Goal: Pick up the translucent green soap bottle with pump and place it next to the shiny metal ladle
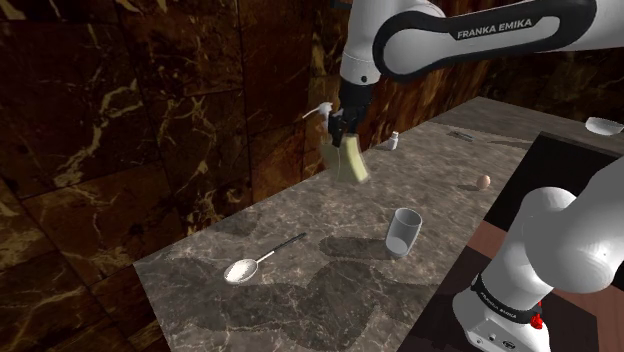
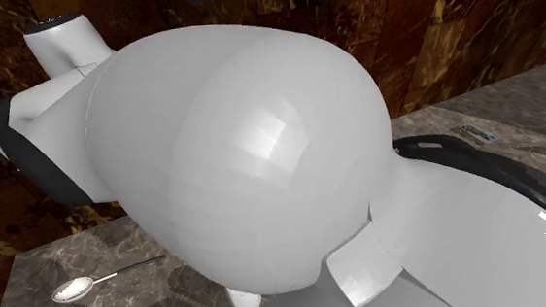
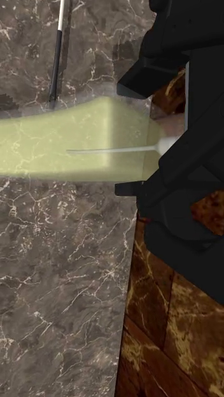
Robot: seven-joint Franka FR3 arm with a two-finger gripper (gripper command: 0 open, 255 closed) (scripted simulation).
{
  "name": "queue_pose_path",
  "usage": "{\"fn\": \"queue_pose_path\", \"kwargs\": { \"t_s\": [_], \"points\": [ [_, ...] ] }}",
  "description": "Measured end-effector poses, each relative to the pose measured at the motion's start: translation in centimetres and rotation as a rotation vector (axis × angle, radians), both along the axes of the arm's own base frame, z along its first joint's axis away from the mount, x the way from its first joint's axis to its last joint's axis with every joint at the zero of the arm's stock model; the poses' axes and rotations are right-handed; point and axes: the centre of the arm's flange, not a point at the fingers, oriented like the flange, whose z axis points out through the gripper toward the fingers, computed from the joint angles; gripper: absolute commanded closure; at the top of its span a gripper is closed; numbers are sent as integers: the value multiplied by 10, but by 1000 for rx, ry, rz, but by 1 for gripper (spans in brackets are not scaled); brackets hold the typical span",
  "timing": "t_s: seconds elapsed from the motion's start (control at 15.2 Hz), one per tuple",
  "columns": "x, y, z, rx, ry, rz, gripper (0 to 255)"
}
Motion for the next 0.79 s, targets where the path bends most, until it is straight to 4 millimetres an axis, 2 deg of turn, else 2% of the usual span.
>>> {"fn": "queue_pose_path", "kwargs": {
  "t_s": [0.79],
  "points": [
    [-45,148,-33,0,0,-1,255]
  ]
}}
